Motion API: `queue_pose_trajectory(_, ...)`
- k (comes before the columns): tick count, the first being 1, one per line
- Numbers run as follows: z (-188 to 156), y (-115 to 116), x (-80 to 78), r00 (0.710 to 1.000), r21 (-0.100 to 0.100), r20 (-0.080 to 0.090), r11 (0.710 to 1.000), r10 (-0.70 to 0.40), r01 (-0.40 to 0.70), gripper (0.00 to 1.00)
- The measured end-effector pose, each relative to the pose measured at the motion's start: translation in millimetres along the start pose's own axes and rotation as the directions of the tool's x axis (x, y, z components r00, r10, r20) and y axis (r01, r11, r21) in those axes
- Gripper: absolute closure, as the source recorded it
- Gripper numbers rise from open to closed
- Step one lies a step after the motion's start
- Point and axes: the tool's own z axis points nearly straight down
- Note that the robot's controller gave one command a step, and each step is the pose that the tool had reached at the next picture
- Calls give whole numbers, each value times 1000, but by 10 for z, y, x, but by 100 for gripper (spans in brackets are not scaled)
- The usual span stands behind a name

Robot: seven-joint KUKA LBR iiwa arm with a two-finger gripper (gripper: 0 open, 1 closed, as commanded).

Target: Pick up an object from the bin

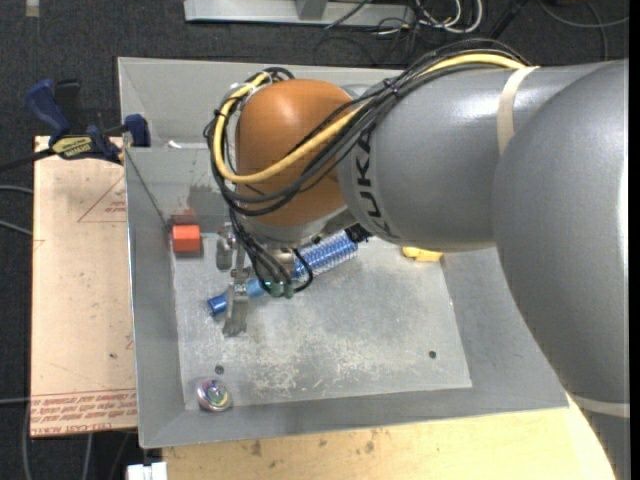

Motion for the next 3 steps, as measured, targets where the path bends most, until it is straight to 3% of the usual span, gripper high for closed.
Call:
queue_pose_trajectory(1, 640, -58, -514, 993, 1, 7, 993, -121, 121, 0)
queue_pose_trajectory(2, 1138, -592, -238, 961, 2, 4, 961, -275, 275, 0)
queue_pose_trajectory(3, 1116, -573, -250, 961, 0, 9, 961, -276, 276, 100)
